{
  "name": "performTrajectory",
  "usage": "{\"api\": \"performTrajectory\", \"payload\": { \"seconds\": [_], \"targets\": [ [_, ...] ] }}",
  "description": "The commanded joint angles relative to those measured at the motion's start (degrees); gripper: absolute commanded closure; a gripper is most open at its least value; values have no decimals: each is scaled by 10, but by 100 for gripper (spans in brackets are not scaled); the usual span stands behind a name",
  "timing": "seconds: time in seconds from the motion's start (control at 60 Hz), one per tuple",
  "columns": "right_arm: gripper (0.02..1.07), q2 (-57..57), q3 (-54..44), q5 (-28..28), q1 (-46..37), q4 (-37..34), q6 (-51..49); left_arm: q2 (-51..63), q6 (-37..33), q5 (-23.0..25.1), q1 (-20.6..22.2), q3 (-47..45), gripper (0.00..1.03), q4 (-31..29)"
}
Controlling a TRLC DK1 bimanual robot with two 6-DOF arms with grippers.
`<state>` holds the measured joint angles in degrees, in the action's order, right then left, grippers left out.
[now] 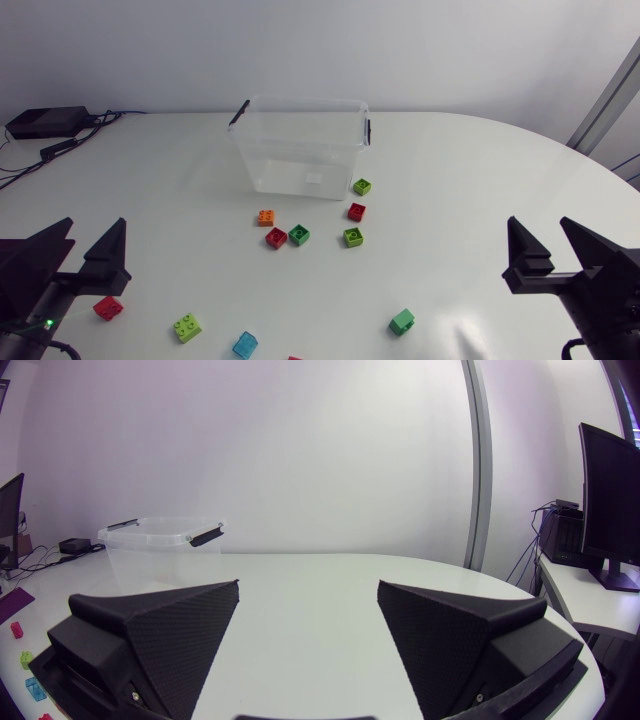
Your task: Place the duplo bricks in the container
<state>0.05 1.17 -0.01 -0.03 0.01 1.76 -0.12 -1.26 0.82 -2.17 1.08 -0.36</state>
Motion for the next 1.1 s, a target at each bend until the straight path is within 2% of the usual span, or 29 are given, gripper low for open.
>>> {"api": "performTrajectory", "payload": {
  "seconds": [0.0,0.417,0.467,0.6,0.9,0.967,1.083],
  "targets": [
    [7,-2,-12,-2,6,-5,15,-6,10,-3,-4,-10,5,-2],
    [7,-4,-11,-3,23,-4,16,-8,10,-6,1,0,6,-7],
    [7,-4,-8,-3,29,-4,17,-7,13,-6,2,30,6,-46],
    [7,3,22,-3,33,-12,27,20,22,-6,3,93,6,-88],
    [7,123,109,-3,50,-7,30,221,37,-5,5,283,6,-206],
    [7,145,122,-1,54,-7,30,286,36,-5,5,339,6,-265],
    [7,187,144,1,55,-9,30,442,0,-6,-5,450,6,-403]
  ]
}}
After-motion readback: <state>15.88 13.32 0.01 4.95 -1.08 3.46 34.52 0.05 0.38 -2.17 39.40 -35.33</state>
